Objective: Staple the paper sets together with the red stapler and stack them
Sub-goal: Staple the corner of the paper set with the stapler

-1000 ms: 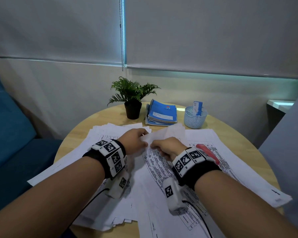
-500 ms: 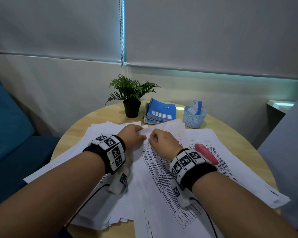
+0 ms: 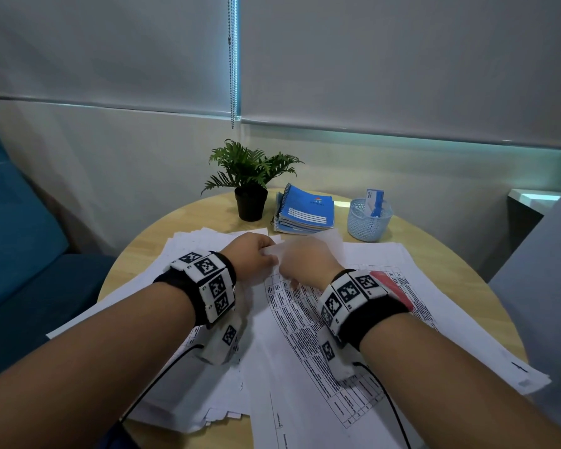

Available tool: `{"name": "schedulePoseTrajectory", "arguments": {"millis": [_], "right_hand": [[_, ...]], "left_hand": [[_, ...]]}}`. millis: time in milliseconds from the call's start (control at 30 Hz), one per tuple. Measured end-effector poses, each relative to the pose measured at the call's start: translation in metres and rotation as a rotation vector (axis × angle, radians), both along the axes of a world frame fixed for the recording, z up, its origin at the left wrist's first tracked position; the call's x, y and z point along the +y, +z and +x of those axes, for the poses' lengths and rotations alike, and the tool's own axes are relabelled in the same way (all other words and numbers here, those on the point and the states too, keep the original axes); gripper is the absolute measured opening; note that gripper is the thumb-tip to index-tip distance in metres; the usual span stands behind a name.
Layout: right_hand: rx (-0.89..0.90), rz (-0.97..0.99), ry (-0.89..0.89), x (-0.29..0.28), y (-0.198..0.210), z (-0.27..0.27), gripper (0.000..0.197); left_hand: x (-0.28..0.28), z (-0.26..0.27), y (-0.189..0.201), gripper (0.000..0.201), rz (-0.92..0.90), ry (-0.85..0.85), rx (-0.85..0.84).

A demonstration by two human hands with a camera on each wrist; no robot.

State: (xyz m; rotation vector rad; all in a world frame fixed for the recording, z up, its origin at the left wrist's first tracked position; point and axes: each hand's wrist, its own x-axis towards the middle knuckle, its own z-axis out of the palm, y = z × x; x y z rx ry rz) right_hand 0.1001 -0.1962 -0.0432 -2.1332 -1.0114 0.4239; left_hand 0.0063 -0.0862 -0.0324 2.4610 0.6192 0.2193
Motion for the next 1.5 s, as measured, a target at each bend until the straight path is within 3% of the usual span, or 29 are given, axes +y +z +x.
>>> {"name": "schedulePoseTrajectory", "arguments": {"millis": [133,367,467,533,667,733,867,1167,1500], "right_hand": [[-0.004,0.017,-0.015,0.002,-0.005,-0.001,0.014],[0.028,0.076,-0.025,-0.002,-0.009,-0.002,0.009],[0.032,0.166,-0.069,-0.002,-0.001,0.001,0.007],[0.042,0.17,-0.081,-0.003,0.006,0.006,0.006],[0.009,0.164,-0.112,-0.013,0.01,0.016,0.004],[-0.016,0.136,-0.099,-0.019,0.012,0.017,0.004],[-0.058,0.092,-0.102,-0.036,0.018,0.026,0.012],[-0.174,0.116,-0.288,-0.125,0.033,0.077,0.011],[-0.213,0.074,-0.646,-0.285,0.019,0.142,0.007]], "left_hand": [[-0.003,0.002,-0.001,0.019,-0.031,0.028,-0.001],[-0.004,0.005,0.001,0.028,-0.005,0.065,0.037],[-0.003,0.005,-0.003,0.023,0.076,0.048,0.177],[-0.001,0.003,-0.006,0.007,0.121,0.035,0.243],[0.013,0.001,-0.013,0.054,0.14,-0.001,0.37],[0.011,-0.001,-0.018,0.065,0.181,-0.045,0.445],[-0.001,0.002,-0.025,0.043,0.328,-0.156,0.517],[0.004,0.028,-0.029,0.047,0.401,-0.132,0.657],[0.016,0.051,-0.036,0.05,0.389,-0.164,0.767]]}}
